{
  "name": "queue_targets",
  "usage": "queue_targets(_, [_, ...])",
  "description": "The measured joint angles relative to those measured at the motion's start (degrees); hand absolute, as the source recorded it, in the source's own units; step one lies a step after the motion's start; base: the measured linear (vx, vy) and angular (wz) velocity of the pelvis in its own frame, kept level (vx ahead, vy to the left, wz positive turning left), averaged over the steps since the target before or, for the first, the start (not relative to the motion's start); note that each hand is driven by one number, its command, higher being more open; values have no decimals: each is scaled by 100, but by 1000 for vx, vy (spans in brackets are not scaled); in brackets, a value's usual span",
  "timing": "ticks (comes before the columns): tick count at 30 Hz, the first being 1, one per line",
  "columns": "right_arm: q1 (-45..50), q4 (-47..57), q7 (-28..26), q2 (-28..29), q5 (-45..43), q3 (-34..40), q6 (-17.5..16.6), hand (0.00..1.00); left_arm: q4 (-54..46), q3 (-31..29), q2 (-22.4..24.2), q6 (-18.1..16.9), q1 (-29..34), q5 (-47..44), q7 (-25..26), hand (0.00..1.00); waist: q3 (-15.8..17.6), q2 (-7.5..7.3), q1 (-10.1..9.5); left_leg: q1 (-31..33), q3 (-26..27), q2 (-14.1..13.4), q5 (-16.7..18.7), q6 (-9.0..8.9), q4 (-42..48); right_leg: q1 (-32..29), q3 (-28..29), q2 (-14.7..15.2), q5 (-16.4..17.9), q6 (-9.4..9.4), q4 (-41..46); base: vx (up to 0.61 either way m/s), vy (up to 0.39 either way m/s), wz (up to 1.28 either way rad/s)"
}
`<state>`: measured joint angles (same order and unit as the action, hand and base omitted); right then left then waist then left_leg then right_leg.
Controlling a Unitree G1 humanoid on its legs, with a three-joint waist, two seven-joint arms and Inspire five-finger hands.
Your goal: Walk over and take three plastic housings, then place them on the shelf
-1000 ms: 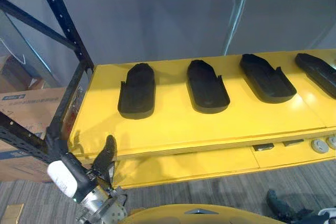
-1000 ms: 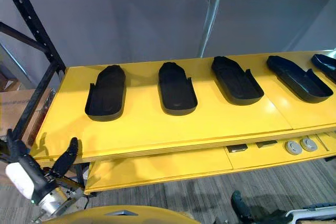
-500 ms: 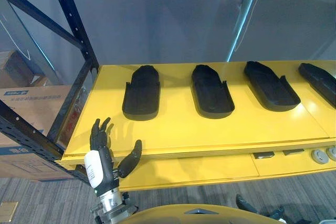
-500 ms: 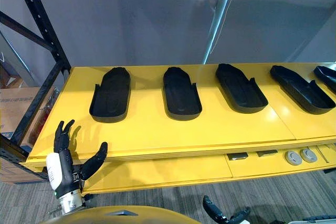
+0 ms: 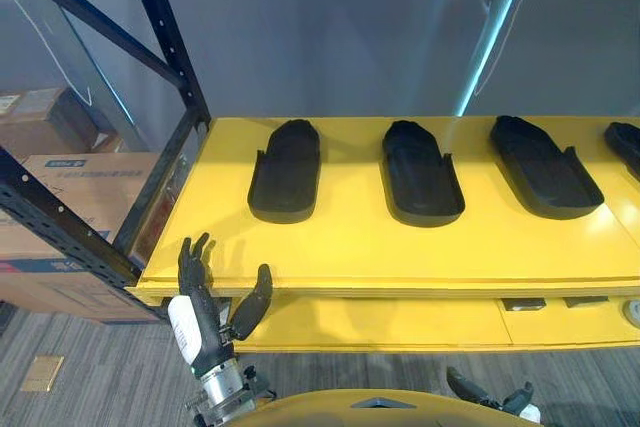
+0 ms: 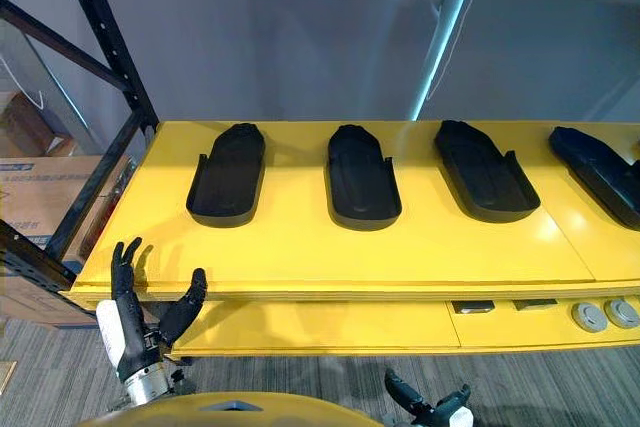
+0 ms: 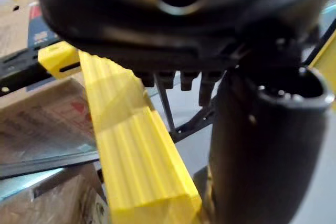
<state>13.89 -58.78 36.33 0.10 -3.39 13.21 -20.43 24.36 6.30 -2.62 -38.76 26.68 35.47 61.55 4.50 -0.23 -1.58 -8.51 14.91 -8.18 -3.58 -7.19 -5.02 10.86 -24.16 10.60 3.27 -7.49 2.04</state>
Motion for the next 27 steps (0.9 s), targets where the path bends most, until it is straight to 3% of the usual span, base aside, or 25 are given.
queue_targets(3, [-111,-15,-52,-24,-4,82,2,100,-136,-337,-26,-149,-146,72,170,100,210,-8,-14,18,-156,4,-49,10,2,56,-128,9,69,18,43,-37,-11,28])
queue_targets(5, [-197,-14,-57,-83,-5,84,2,100,-527,-425,-153,-179,-122,-268,-247,100,384,50,-8,62,-236,6,-72,17,6,45,-209,21,114,39,98,-33,-5,23])
queue_targets(7, [-245,-14,-95,-130,3,86,5,100,-1149,-320,-359,-205,-62,-954,-1164,100,416,78,-48,209,-327,10,-99,23,17,-36,-263,18,114,40,98,3,-3,18])
queue_targets(9, [-367,-12,-152,-276,43,116,106,100,-2291,132,-823,-220,28,-3202,-3875,100,416,78,-121,268,-285,27,-99,24,20,-110,-221,22,100,32,99,59,2,-5])
queue_targets(10, [-396,0,-174,-299,45,143,130,100,-2371,218,-883,-203,27,-3574,-4350,100,410,90,-118,272,-268,30,-97,23,21,-124,-205,24,98,32,100,57,2,-6])
queue_targets(12, [-527,13,-270,-417,72,207,309,100,-2539,408,-984,174,-33,-4862,-6155,100,384,151,-54,307,-236,35,-89,31,24,-180,-170,27,83,15,109,71,1,-13])
queue_targets(13, [-618,22,-429,-520,85,254,522,100,-2584,516,-1080,679,-26,-5643,-7303,100,361,212,10,283,-173,34,-72,38,26,-191,-89,27,89,25,110,104,-2,-23])
queue_targets(14, [-631,22,-507,-563,93,354,640,100,-2638,560,-1192,1038,-26,-6026,-7887,100,337,263,18,261,-132,34,-58,54,27,-190,-55,28,96,38,115,86,-2,-21])
queue_targets(19, [-606,12,-644,-699,102,591,854,100,-2730,701,-1580,1698,-32,-6899,-9112,100,298,397,31,208,-44,21,22,73,85,-264,95,42,136,103,207,10,4,-13])
queue_targets(23, [-566,13,-738,-736,144,702,1019,100,-2793,680,-1826,2520,-30,-7958,-10592,100,295,448,42,198,25,-18,109,46,206,-301,187,44,155,122,288,-34,5,-12])
queue_targets(27, [-562,16,-807,-756,144,764,1104,100,-3112,638,-1881,3084,-67,-8069,-11504,100,253,499,52,202,95,-28,102,42,210,-377,262,44,152,117,327,-48,5,-10])
